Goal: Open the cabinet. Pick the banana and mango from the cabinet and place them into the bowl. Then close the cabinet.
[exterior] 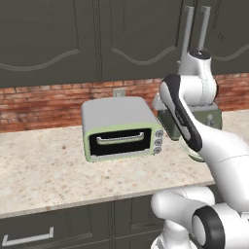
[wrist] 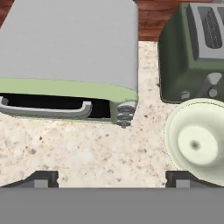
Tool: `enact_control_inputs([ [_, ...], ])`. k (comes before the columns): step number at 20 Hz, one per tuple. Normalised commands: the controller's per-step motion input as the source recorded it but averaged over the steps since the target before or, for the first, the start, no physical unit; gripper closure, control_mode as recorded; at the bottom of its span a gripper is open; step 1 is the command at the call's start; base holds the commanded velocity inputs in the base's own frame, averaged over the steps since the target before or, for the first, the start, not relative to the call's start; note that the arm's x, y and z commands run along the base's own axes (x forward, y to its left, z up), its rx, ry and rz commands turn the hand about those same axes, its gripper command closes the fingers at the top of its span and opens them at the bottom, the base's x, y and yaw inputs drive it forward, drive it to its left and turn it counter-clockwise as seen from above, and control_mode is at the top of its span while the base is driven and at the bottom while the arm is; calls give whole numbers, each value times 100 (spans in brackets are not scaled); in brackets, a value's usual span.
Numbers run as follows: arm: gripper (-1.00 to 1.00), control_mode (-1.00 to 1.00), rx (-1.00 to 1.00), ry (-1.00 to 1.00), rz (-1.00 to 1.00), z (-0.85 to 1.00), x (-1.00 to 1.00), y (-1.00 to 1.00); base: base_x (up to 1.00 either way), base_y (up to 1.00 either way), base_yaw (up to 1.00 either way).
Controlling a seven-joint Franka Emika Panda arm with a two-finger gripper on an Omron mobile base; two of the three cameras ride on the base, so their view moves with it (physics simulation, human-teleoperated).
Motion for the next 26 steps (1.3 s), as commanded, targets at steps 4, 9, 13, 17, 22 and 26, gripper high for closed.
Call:
enact_control_inputs([
  [4, -100, -100, 0, -22, 0, 42, 0, -23, 0, 0, 0],
  [9, -100, -100, 0, -23, -1, 41, 1, -38, 0, 0, 0],
  [13, -100, -100, 0, -20, -5, 37, 5, -38, 0, 0, 0],
  [17, -100, -100, 0, -21, -8, 33, 1, -44, 0, 0, 0],
  [22, -100, -100, 0, -14, -9, 34, 3, -45, 0, 0, 0],
  [26, -100, -100, 0, -11, -7, 36, 1, -45, 0, 0, 0],
])
